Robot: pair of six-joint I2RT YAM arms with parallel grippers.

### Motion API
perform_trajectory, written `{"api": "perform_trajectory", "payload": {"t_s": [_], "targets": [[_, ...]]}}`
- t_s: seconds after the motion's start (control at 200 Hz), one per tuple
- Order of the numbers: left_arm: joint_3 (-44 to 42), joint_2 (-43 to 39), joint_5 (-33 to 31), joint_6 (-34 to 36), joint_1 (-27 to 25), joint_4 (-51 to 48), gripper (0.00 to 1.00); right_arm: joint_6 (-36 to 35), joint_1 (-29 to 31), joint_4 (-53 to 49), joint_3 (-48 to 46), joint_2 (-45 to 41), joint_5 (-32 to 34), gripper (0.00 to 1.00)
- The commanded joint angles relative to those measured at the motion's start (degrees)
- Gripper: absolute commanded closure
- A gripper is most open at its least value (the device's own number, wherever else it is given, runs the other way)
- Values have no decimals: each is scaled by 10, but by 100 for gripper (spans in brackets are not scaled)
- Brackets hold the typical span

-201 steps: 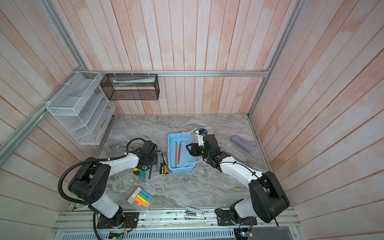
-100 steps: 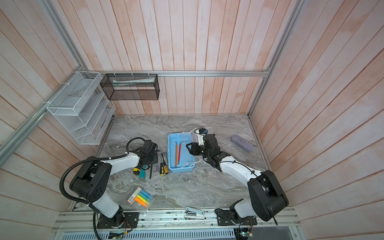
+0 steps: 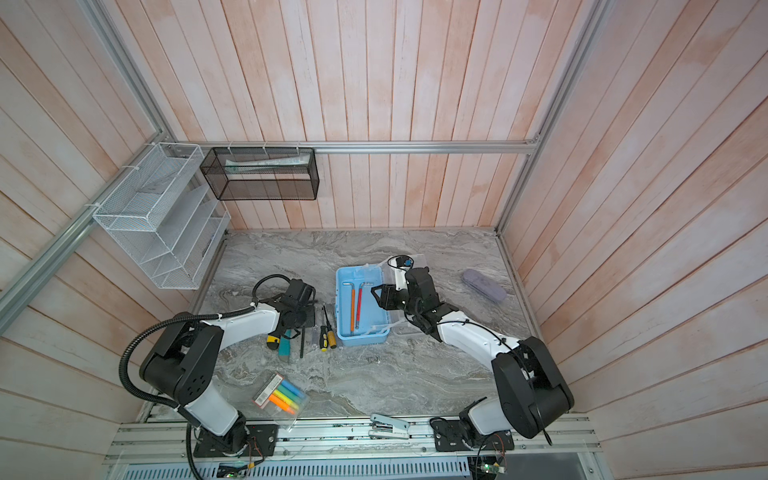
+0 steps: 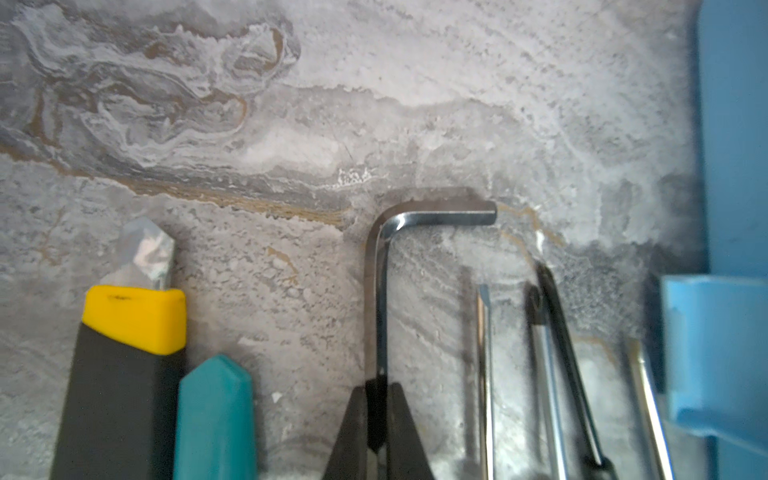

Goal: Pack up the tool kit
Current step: 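Move the left gripper to the black hex key and close on it, then lift the black hex key and lower it into the blue box beside the orange key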

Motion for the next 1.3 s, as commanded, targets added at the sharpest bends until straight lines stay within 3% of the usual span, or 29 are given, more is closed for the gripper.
{"api": "perform_trajectory", "payload": {"t_s": [0.0, 0.185, 0.495, 0.935, 1.29], "targets": [[38, -44, -18, -15, 3, -33, 100, 0, -3, -29, 6, 14, -4, 49], [76, -85, 10, -24, 4, -61, 100, 2, -4, -33, 13, 11, -2, 49], [109, -140, 130, -95, -10, 15, 100, 18, -32, -27, 14, -3, -13, 49], [218, -21, 128, -94, -71, 24, 100, 13, -42, -34, 16, -16, -14, 49], [242, 70, 122, -107, -95, 33, 100, 14, -51, -27, -4, -28, -15, 49]]}}
